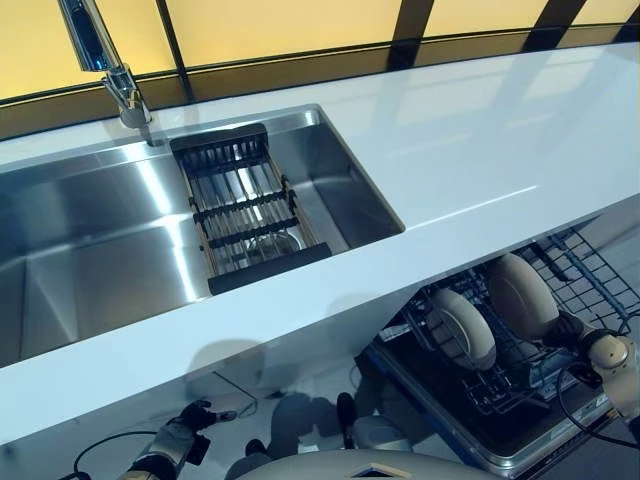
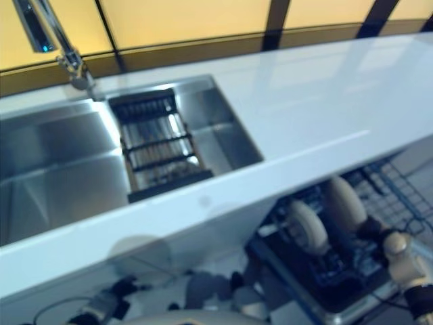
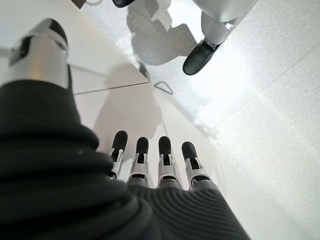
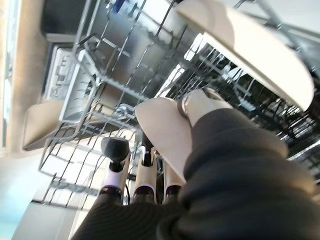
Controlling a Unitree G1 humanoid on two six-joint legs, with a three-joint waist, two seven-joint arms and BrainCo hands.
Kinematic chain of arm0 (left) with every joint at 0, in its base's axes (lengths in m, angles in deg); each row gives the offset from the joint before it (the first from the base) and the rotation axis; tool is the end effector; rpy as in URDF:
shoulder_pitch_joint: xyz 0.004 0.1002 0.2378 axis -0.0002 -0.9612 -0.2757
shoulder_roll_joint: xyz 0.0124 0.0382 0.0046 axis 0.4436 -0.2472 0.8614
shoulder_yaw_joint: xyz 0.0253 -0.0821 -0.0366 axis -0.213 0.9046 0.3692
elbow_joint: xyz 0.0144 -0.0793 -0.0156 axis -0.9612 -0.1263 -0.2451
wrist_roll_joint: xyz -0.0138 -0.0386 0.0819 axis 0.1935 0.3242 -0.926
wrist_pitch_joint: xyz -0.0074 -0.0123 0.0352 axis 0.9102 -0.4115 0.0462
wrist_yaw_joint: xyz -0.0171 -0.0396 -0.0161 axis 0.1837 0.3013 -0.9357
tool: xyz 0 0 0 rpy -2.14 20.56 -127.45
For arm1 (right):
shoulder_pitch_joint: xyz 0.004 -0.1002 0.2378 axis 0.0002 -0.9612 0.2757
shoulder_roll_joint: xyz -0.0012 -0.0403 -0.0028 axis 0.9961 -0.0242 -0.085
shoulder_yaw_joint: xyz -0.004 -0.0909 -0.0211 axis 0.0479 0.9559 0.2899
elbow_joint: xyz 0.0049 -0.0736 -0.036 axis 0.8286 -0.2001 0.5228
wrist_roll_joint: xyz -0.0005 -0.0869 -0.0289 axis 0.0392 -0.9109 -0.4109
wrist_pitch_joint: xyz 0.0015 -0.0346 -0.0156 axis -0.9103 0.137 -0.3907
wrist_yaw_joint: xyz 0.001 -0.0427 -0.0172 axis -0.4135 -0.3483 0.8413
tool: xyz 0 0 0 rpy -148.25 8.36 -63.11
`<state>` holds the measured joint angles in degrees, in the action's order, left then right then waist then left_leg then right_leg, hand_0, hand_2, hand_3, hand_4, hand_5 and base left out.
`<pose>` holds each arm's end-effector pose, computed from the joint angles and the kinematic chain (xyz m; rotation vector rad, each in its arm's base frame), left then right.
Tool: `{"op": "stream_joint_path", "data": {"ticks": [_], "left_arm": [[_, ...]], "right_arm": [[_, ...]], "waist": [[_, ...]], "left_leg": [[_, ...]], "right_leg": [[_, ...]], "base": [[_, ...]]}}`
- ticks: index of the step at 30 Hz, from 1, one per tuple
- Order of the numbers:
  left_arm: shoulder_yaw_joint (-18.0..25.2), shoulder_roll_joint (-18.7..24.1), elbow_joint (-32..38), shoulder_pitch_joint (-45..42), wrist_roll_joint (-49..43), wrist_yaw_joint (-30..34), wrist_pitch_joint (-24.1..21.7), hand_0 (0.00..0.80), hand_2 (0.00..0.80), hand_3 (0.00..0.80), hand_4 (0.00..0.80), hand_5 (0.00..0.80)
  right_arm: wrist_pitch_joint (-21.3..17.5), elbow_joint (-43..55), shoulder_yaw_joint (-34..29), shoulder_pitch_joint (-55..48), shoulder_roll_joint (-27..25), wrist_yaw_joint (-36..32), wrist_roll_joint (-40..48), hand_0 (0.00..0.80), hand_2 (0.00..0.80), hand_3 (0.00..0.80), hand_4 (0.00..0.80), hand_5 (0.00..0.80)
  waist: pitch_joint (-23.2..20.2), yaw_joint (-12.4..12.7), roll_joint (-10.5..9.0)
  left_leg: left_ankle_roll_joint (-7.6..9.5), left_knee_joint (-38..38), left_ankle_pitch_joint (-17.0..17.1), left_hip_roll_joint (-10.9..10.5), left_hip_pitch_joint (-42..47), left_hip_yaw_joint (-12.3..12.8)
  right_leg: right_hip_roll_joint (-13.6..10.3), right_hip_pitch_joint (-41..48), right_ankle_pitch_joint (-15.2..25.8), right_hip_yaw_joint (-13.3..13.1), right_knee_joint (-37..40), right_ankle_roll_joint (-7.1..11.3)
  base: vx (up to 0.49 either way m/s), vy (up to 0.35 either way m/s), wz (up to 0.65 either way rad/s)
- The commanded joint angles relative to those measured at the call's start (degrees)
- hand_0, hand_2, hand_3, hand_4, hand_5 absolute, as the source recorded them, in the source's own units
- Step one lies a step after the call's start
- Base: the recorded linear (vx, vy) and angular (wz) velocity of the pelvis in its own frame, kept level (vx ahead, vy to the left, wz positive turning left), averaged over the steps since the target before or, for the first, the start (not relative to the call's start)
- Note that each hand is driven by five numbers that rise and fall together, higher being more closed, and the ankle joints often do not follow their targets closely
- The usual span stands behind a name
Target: Take plates into dishwasher
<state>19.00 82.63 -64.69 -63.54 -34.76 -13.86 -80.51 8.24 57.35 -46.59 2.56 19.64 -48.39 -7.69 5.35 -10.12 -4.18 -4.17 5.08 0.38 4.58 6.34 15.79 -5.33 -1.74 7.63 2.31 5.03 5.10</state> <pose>0.0911 0.2485 -0.0800 0.5592 1.2089 -0.0520 0.1617 -0.3488 0.0690 -1.1017 0.8643 0.1467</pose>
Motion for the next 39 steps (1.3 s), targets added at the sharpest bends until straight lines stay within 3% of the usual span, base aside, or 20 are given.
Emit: {"op": "stream_joint_path", "data": {"ticks": [1, 8, 17, 28, 39], "left_arm": [[2.41, 1.35, 0.70, 3.30, -2.83, 0.60, -1.40, 0.000, 0.000, 0.000, 0.000, 0.000], [2.78, 1.74, 0.88, 4.02, -3.08, 0.85, -1.45, 0.000, 0.000, 0.000, 0.000, 0.000], [2.27, 1.62, 1.16, 4.74, -3.39, 1.28, -1.97, 0.000, 0.000, 0.000, 0.000, 0.000], [0.93, 1.44, 0.53, 5.87, -2.78, 1.61, -2.97, 0.000, 0.000, 0.000, 0.000, 0.000], [0.24, 1.06, 0.75, 6.23, -2.77, 2.12, -3.74, 0.000, 0.000, 0.000, 0.000, 0.000]], "right_arm": [[-1.92, -2.73, 0.42, 7.86, 0.26, -1.56, 0.32, 0.800, 0.800, 0.800, 0.800, 0.800], [-2.00, -3.44, 1.52, 9.33, 0.43, -3.61, 1.95, 0.800, 0.800, 0.800, 0.800, 0.800], [1.63, -6.81, 4.41, 14.57, 1.58, -6.71, 2.74, 0.800, 0.800, 0.800, 0.800, 0.800], [6.71, -16.80, 10.38, 24.03, 2.80, -13.89, 2.10, 0.800, 0.800, 0.800, 0.800, 0.800], [7.62, -25.45, 13.84, 30.03, 4.07, -17.69, -0.86, 0.800, 0.800, 0.800, 0.800, 0.800]], "waist": [[1.58, 2.60, -1.09], [1.81, 2.74, -1.16], [2.07, 3.48, -0.84], [2.16, 5.31, -0.38], [2.12, 7.09, 0.18]], "left_leg": [[4.40, -4.59, -5.02, -1.67, -1.37, -2.75], [4.26, -4.99, -5.07, -1.53, -1.39, -2.76], [3.92, -5.10, -4.97, -1.38, -1.33, -2.98], [3.44, -4.85, -4.59, -1.33, -1.15, -3.57], [3.06, -4.76, -4.36, -1.37, -1.16, -4.51]], "right_leg": [[-0.38, -1.06, -3.23, 2.32, -6.19, 4.81], [-0.44, -1.04, -3.20, 2.34, -6.31, 4.79], [-0.65, -0.59, -3.36, 2.71, -6.11, 4.59], [-0.86, 0.34, -3.76, 3.55, -5.82, 4.14], [-1.34, 1.25, -4.13, 4.20, -5.52, 3.95]], "base": [[0.000, 0.000, 0.00], [0.000, -0.003, 0.00], [0.000, 0.000, 0.00], [0.000, -0.001, 0.02], [0.013, -0.003, 0.05]]}}
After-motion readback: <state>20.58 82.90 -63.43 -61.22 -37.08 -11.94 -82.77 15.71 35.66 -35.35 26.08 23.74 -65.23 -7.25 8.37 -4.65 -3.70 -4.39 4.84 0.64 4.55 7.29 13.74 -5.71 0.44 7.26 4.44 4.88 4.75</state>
